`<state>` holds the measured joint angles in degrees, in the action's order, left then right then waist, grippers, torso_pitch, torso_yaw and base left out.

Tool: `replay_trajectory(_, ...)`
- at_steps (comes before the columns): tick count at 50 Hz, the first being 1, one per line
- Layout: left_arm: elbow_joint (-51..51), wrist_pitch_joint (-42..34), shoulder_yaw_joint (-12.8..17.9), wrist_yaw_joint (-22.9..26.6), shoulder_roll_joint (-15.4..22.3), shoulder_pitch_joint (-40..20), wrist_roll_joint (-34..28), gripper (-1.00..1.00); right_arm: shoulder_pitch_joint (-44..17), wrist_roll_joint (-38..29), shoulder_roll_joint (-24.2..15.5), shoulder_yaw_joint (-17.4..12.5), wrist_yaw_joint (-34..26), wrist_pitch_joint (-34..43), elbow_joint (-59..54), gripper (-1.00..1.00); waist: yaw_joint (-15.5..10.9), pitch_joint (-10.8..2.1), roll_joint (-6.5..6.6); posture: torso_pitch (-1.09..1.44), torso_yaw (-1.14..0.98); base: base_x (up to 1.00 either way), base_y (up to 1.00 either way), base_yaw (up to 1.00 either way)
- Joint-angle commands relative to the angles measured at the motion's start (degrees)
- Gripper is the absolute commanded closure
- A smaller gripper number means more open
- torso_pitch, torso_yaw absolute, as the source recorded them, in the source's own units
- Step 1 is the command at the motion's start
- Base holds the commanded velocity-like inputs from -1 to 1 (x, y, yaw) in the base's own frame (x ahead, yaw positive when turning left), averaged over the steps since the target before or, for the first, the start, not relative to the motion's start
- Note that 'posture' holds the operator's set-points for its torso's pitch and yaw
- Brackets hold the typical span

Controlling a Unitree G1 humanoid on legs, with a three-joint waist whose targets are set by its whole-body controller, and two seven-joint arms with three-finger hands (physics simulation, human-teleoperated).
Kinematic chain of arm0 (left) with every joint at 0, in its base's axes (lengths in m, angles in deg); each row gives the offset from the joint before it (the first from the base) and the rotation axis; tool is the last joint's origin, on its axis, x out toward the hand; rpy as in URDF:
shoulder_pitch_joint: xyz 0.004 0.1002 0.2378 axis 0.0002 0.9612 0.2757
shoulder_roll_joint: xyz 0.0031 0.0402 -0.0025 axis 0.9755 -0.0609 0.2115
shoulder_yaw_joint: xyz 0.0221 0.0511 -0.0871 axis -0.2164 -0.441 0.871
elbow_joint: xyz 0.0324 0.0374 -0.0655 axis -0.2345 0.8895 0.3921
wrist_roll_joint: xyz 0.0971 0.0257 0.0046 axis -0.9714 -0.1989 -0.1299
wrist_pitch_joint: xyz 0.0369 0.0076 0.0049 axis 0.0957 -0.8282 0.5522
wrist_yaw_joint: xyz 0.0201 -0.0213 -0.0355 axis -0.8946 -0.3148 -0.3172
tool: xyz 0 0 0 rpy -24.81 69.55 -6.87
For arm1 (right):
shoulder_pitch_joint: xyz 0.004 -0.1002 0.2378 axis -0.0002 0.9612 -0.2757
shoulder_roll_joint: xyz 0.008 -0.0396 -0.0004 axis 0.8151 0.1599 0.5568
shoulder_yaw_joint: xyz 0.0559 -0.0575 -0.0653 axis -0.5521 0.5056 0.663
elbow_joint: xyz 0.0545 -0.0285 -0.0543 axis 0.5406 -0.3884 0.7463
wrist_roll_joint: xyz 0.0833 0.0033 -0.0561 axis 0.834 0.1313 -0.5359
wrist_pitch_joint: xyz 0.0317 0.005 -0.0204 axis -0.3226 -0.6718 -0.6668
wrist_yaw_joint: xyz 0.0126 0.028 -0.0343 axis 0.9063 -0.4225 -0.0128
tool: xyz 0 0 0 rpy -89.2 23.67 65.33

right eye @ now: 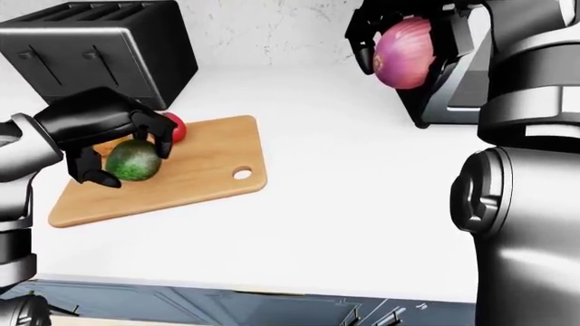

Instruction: Place the avocado, onion, tomato and bell pepper on the cutting board.

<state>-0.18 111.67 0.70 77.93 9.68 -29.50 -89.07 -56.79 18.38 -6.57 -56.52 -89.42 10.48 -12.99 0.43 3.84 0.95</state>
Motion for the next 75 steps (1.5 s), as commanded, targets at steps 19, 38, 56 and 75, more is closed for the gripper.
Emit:
replay_trajectory(19,-1.97,0.73,1.94,-2.93,0.31,1.15,0.06,0.95,-2.40,0.76,-0.64,-0.63,1.16,0.10,1.63,1.00,0.01,-1.93,0.05,0.00,0.00,0.00,0.00,0.00)
replay_trajectory(38,-2.43,0.59,2.22,-2.10,0.55,1.97,0.64,0.11,-3.03,0.43,-0.65,-0.57,1.30,-0.10,1.04,1.00,0.00,-1.90,0.13,0.00,0.00,0.00,0.00,0.00)
replay_trajectory(56,-3.86,0.02,2.73,-0.77,0.65,3.43,1.52,-0.69,-3.06,0.44,-0.66,-0.58,1.25,-0.10,1.18,1.00,0.02,-1.89,0.20,0.00,0.00,0.00,0.00,0.00)
replay_trajectory(75,-6.25,-1.70,3.57,1.19,1.31,2.29,4.13,-1.00,-4.01,-0.13,-0.81,-0.44,1.77,-0.52,0.10,1.00,0.02,-1.84,0.27,0.00,0.00,0.00,0.00,0.00)
